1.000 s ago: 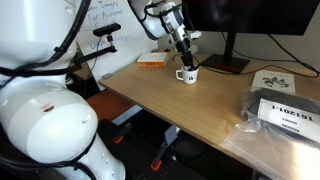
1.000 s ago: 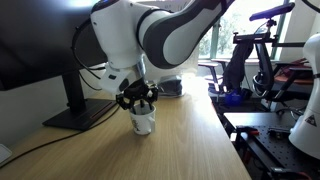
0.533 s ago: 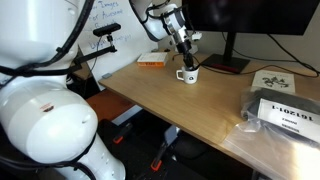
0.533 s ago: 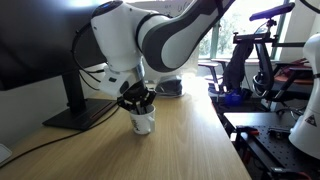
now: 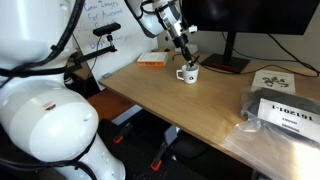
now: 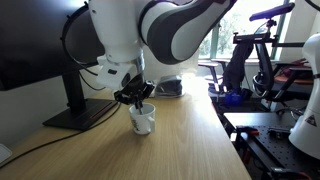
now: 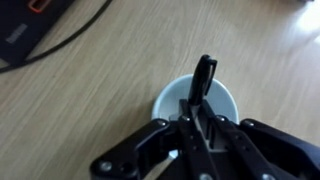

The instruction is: Remove the black pen from the white mug and place it on the left side of the desk

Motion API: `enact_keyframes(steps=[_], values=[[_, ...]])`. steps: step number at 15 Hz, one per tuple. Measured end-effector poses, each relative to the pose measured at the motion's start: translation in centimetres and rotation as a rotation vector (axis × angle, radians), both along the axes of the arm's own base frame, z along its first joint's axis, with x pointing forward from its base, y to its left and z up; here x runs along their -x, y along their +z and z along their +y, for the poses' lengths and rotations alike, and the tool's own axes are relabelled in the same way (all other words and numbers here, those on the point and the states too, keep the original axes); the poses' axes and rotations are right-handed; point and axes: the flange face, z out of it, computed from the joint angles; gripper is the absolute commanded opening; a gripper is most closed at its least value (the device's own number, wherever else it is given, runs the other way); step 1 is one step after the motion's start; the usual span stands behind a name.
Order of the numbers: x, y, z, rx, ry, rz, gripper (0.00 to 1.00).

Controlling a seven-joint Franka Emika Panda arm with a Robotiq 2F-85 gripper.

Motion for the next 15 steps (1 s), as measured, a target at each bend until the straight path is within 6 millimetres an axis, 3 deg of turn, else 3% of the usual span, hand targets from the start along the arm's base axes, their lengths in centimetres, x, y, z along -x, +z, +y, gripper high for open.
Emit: enact_keyframes(steps=[2,5,10,12,15], values=[[1.2,2.1,0.5,0.016,-0.002,0.001,0.04],[4.0,4.7,-0.7,0.032,-0.084,0.044,0.04],[7.8,5.6,-1.8,-0.163,-0.276,0.072,0.04],[8.1,6.1,0.0,-0.264,-0.288,0.036,0.04],[8.2,5.9,5.0,-0.366,-0.153,0.018,0.04]])
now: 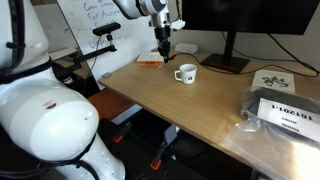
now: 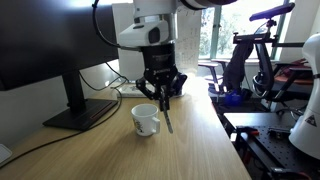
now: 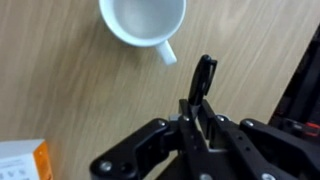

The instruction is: Remove the black pen from the white mug and place it on the left side of the desk

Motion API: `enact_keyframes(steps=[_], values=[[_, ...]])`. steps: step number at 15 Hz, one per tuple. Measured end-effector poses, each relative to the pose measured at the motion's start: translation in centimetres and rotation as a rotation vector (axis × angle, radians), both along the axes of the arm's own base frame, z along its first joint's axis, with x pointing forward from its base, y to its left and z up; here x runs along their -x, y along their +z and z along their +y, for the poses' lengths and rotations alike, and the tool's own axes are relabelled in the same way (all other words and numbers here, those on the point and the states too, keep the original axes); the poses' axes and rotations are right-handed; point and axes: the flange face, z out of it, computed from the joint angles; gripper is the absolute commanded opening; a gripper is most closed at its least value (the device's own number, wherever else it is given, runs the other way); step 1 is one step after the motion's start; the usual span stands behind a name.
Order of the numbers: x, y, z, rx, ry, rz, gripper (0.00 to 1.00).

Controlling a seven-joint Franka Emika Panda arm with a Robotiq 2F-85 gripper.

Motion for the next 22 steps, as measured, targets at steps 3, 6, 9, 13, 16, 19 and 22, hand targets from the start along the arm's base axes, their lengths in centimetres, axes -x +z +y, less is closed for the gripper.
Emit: enact_keyframes(steps=[3,6,9,13,16,19,22], values=[[0.3,-1.8,4.6,-0.039,0.176,-0.004,0.04],[-0.5,-4.9,6.5,-0.095,0.340,0.010,0.04],[-3.3,-7.3,5.9,-0.172,0.385,0.017,0.04],[-8.8,-8.8,2.4,-0.202,0.309,-0.017,0.04],[-11.7,-9.4,0.7,-0.246,0.254,-0.034,0.47],[-13.1,-9.5,0.9,-0.275,0.233,-0.030,0.69],[-13.7,-7.8,1.3,-0.195,0.242,-0.067,0.91]])
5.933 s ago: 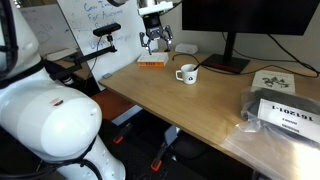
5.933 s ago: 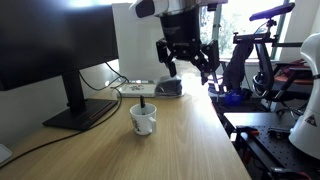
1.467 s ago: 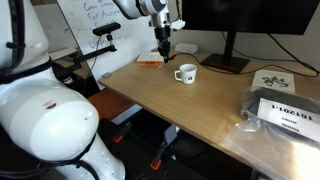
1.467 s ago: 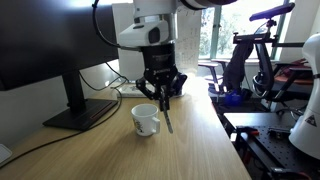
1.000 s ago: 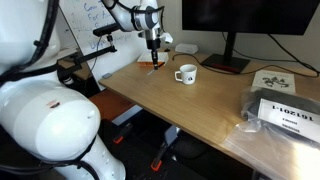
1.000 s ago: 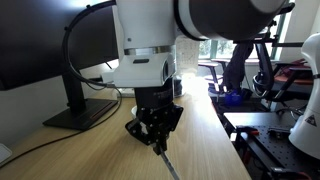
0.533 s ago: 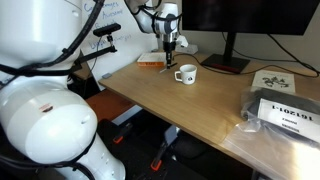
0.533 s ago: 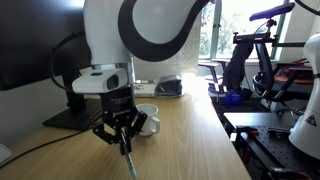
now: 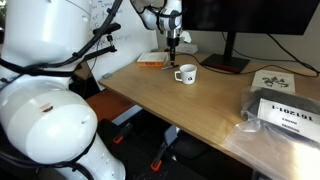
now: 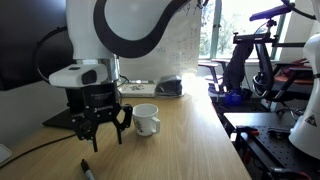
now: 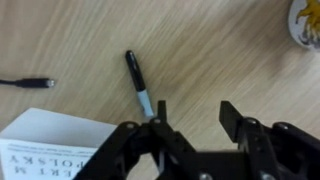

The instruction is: Remove the black pen from the white mug and place it on the left side of the desk

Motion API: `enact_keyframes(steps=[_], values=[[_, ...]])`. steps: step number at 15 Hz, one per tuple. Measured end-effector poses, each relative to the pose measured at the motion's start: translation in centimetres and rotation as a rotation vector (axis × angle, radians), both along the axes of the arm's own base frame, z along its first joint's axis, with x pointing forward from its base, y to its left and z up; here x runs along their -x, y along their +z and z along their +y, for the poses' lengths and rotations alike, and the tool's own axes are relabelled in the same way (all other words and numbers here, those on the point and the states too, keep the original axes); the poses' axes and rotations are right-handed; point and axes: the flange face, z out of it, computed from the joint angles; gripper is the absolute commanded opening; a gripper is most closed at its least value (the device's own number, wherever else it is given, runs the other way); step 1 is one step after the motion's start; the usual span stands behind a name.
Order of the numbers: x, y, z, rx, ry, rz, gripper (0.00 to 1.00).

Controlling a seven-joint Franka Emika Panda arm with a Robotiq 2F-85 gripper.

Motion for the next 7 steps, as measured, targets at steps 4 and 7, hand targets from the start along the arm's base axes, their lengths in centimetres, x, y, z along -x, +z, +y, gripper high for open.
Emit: enact_keyframes(steps=[4,7], values=[[1.0,5.5,2.0,0.127,-0.004,-0.113,1.00],[3.2,9.5,2.3,0.165,-0.025,-0.160,1.00]])
